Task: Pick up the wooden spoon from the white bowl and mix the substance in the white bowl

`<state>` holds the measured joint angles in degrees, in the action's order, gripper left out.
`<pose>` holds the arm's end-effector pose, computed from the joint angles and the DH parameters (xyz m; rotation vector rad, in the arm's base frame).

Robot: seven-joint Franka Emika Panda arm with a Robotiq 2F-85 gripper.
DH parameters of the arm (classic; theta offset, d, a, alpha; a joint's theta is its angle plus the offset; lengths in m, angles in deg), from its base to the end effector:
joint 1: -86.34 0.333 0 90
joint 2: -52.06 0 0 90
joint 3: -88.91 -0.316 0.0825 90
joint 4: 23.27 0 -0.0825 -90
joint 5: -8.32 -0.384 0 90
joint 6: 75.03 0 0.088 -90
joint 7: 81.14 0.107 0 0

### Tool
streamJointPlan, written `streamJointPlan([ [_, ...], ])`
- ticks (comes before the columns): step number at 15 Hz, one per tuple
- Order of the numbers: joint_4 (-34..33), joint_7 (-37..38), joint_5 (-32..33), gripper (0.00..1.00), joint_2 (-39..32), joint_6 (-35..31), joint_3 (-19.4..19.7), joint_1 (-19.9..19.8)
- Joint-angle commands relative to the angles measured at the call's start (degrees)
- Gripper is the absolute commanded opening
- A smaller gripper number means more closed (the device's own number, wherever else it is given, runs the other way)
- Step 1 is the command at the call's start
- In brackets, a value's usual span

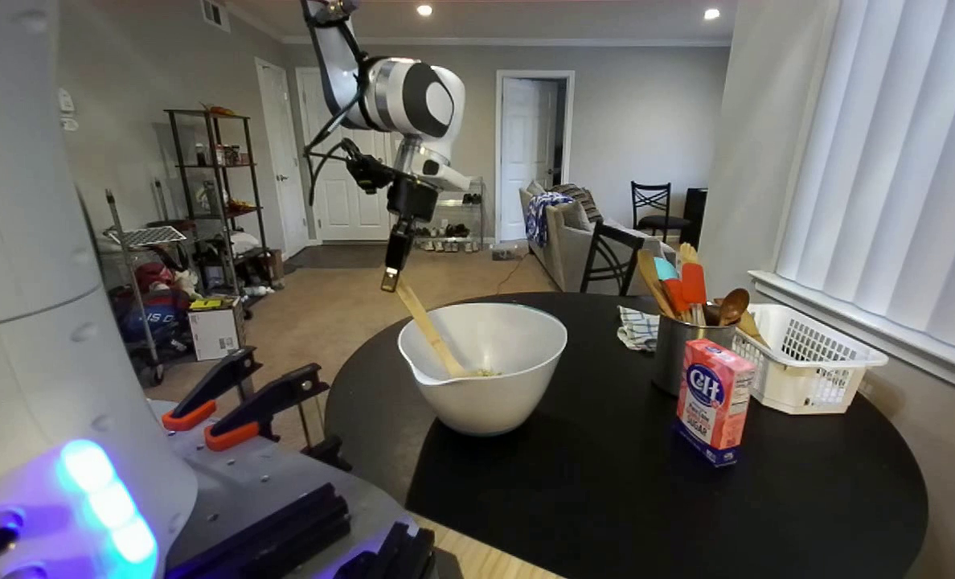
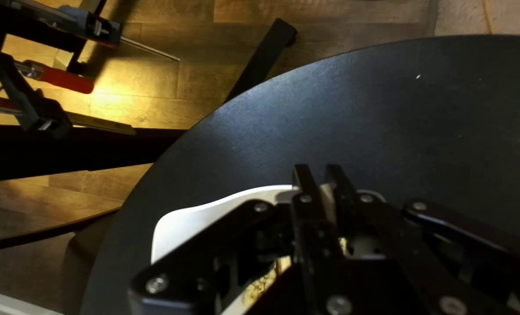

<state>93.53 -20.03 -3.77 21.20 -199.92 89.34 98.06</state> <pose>0.5363 0.1149 0.1493 2.5820 -1.4528 -0.6063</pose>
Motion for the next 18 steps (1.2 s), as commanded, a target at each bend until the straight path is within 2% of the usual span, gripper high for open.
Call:
streamJointPlan([
  [1,-1.35,-10.10,-6.26,0.03,-0.98,-4.35,-4.47,-4.08],
  [5,-1.01,-20.02,-14.88,0.03,-1.63,-11.30,-7.49,-7.26],
  [8,0.45,-21.24,-15.55,0.03,-1.52,-17.18,-6.41,-6.35],
  [10,1.71,-17.34,-10.11,0.03,-1.17,-19.63,-3.56,-3.08],
  [18,3.23,1.73,9.98,0.03,1.00,-12.94,5.35,7.02],
])
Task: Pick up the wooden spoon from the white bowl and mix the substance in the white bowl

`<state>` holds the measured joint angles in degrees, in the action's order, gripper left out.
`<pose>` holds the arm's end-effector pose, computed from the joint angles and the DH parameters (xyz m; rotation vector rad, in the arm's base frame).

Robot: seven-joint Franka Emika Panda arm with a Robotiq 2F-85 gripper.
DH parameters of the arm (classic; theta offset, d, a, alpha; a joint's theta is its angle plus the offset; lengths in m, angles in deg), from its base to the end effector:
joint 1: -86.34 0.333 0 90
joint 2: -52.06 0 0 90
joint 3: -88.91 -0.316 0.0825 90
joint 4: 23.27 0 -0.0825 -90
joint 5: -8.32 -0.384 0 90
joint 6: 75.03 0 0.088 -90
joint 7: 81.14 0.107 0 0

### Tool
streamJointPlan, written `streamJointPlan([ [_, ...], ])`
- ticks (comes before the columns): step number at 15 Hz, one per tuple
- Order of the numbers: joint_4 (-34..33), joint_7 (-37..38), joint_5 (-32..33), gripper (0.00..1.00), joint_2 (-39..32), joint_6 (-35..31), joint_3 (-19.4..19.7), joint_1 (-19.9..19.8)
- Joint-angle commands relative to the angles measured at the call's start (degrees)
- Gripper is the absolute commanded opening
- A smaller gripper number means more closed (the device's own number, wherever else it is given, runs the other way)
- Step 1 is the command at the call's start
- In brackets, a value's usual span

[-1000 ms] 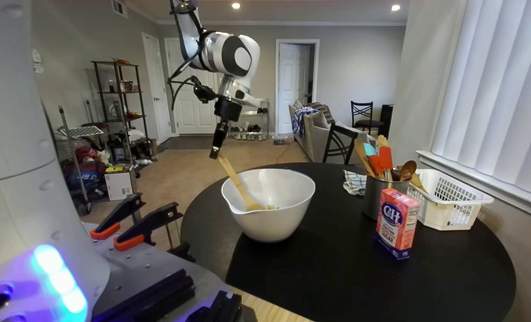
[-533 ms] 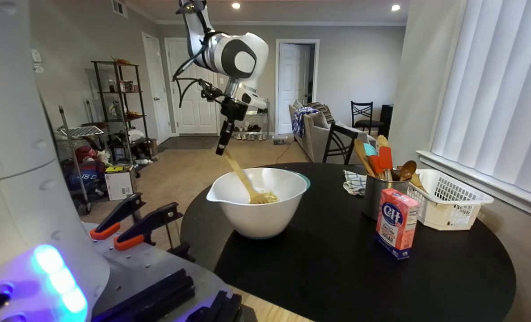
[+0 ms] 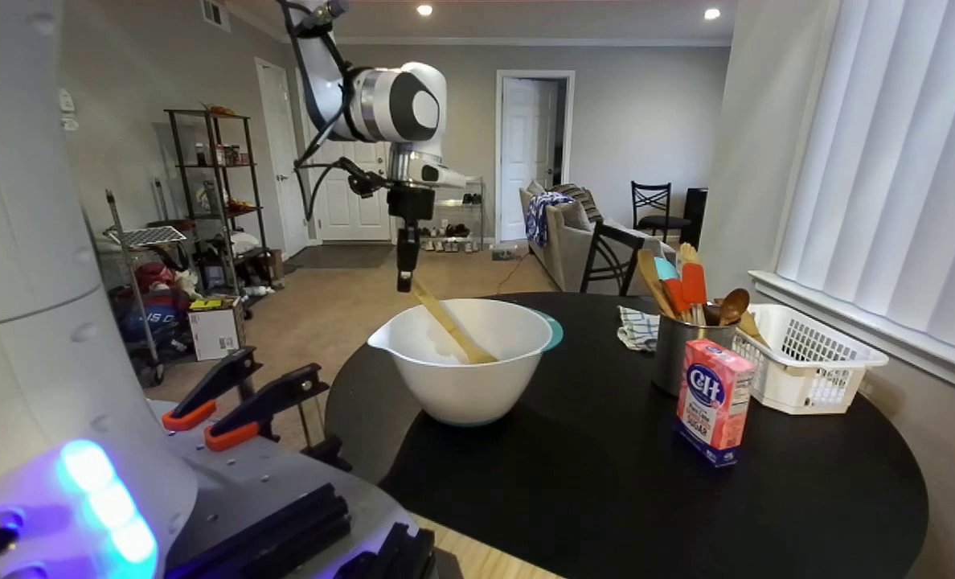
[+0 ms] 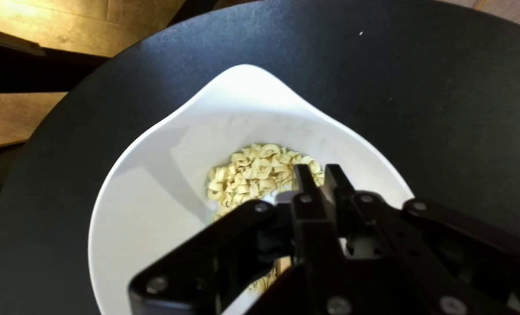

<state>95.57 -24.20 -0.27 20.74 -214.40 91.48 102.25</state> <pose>0.5487 0.1299 0.1468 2.7798 -1.3080 -0.2903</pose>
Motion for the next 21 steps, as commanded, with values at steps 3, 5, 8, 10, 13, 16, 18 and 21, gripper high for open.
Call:
streamJointPlan([
  [3,-1.00,10.73,9.09,0.03,1.28,10.35,3.07,3.12],
  [5,-2.82,7.75,7.25,0.03,1.02,15.30,0.47,0.96],
  [8,-4.95,0.54,3.71,0.03,0.18,15.94,-3.40,-2.29],
  [10,-6.30,-5.25,0.17,0.03,-0.75,14.60,-6.00,-4.56],
  [13,-7.88,-12.41,-5.26,0.03,-1.41,13.03,-8.38,-6.95],
  [16,-8.65,-16.55,-8.22,0.03,-1.87,10.08,-8.61,-7.31],
  [18,-8.17,-15.23,-6.31,0.03,-2.01,7.56,-7.03,-5.86],
  [21,-7.52,-12.48,-4.47,0.03,-2.32,5.66,-5.42,-4.45],
])
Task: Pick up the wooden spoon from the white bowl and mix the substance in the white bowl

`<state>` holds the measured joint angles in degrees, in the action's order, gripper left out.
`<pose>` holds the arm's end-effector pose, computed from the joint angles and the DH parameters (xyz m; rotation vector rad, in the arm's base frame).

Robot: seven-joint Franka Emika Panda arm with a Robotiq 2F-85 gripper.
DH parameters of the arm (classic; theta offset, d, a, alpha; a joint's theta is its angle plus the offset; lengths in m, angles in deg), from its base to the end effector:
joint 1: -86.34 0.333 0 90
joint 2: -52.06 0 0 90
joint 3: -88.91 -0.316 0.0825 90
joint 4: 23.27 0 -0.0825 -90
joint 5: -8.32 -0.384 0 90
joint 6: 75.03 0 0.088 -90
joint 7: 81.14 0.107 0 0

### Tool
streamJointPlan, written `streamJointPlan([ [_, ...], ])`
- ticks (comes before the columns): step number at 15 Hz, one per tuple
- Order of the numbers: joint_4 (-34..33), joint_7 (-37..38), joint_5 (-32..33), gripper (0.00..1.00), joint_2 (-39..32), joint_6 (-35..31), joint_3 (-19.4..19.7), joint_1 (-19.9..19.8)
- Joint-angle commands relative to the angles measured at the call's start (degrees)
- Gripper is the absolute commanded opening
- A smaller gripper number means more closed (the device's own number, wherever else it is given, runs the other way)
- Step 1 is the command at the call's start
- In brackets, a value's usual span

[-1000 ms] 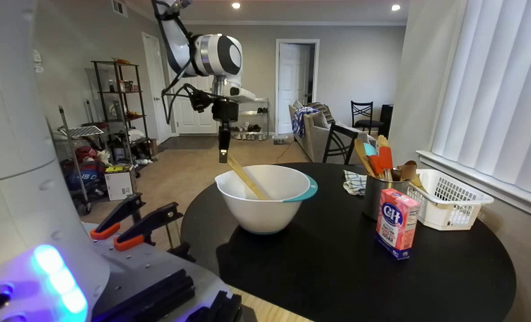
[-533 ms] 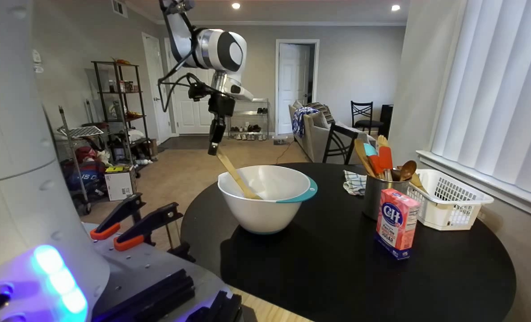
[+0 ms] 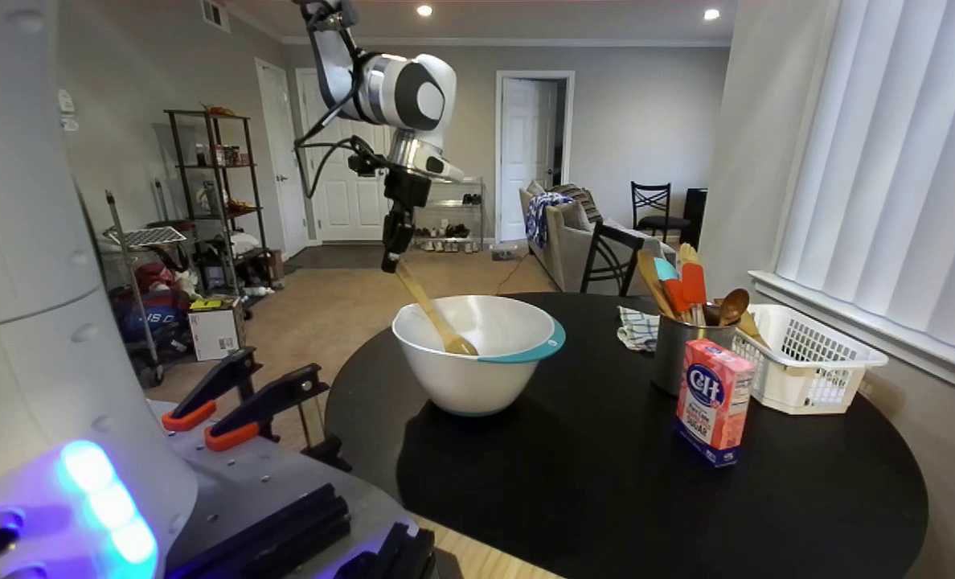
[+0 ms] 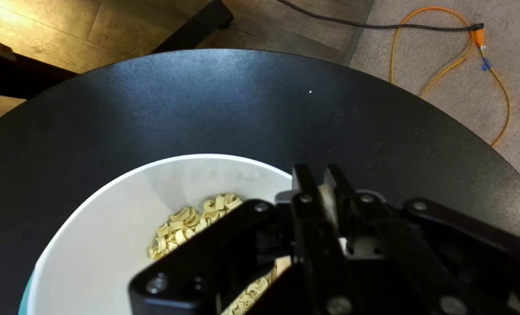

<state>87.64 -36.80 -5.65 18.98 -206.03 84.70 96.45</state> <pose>0.5769 0.1525 0.1681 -2.8480 1.0603 0.4571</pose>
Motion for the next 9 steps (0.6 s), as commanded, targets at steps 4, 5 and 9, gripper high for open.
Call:
streamJointPlan([
  [4,1.89,4.63,4.63,0.03,0.36,-1.88,4.53,3.84],
  [5,2.36,6.72,6.09,0.03,0.73,-1.48,5.57,4.74],
  [9,3.49,14.20,10.76,0.03,1.31,0.18,7.78,6.69],
])
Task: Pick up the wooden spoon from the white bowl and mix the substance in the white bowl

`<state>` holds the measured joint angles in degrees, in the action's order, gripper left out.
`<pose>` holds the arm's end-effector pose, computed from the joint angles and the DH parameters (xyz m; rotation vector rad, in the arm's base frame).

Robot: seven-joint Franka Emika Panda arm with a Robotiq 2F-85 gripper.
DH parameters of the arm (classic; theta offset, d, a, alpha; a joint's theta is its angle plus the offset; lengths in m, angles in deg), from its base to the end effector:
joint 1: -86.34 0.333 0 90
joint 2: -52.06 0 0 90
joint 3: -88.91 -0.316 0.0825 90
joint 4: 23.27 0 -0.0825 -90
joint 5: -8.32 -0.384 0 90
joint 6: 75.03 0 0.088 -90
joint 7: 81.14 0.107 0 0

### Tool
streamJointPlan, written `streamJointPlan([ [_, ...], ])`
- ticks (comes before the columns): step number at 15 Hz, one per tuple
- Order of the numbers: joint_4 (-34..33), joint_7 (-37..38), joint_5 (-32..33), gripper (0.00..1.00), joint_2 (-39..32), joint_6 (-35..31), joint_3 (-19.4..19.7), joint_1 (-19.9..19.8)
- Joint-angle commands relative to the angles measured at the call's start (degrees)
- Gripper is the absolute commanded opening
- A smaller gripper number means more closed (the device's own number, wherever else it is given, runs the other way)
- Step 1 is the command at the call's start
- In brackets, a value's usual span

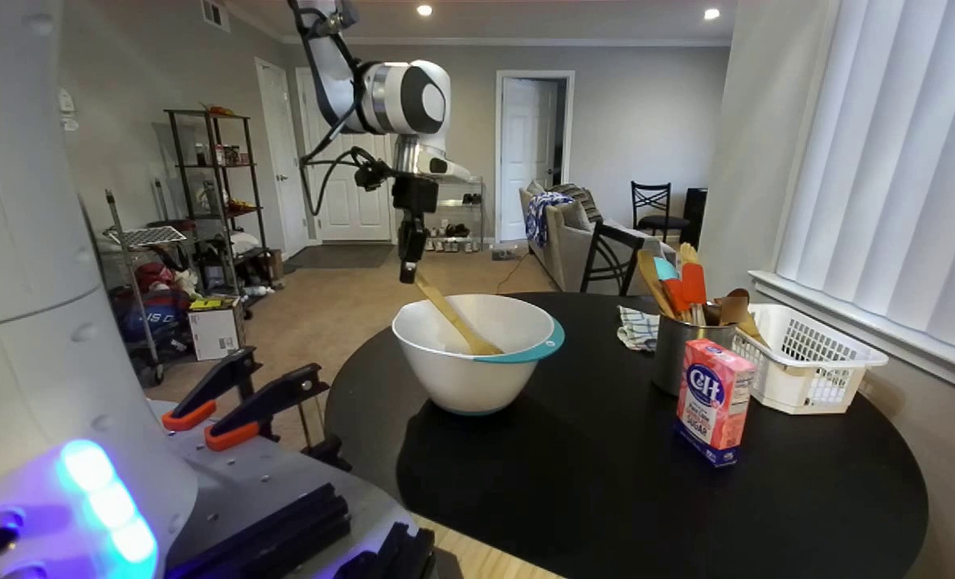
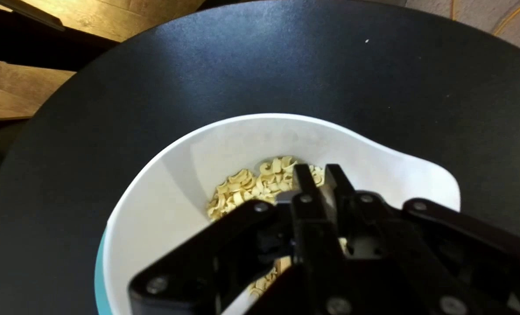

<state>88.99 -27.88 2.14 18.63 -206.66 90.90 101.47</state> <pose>0.5712 0.1357 0.1556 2.8041 -1.1500 -0.3543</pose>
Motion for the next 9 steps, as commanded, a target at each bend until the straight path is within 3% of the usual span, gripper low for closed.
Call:
streamJointPlan([
  [1,2.17,6.59,3.18,0.03,1.68,1.71,1.55,1.64],
  [2,1.43,8.14,1.56,0.03,1.41,5.11,0.95,0.89],
  [3,0.58,9.16,-0.49,0.35,1.10,8.71,0.02,-0.20],
  [4,0.20,10.09,-1.87,0.38,0.95,10.98,-0.54,-0.94],
  [5,-0.41,11.14,-3.36,0.08,0.65,13.34,-1.01,-1.51],
  [8,-1.20,8.06,-4.98,0.00,0.39,14.42,-2.62,-2.32],
  [9,-0.74,6.47,-3.96,0.28,0.88,12.79,-3.06,-2.07],
])
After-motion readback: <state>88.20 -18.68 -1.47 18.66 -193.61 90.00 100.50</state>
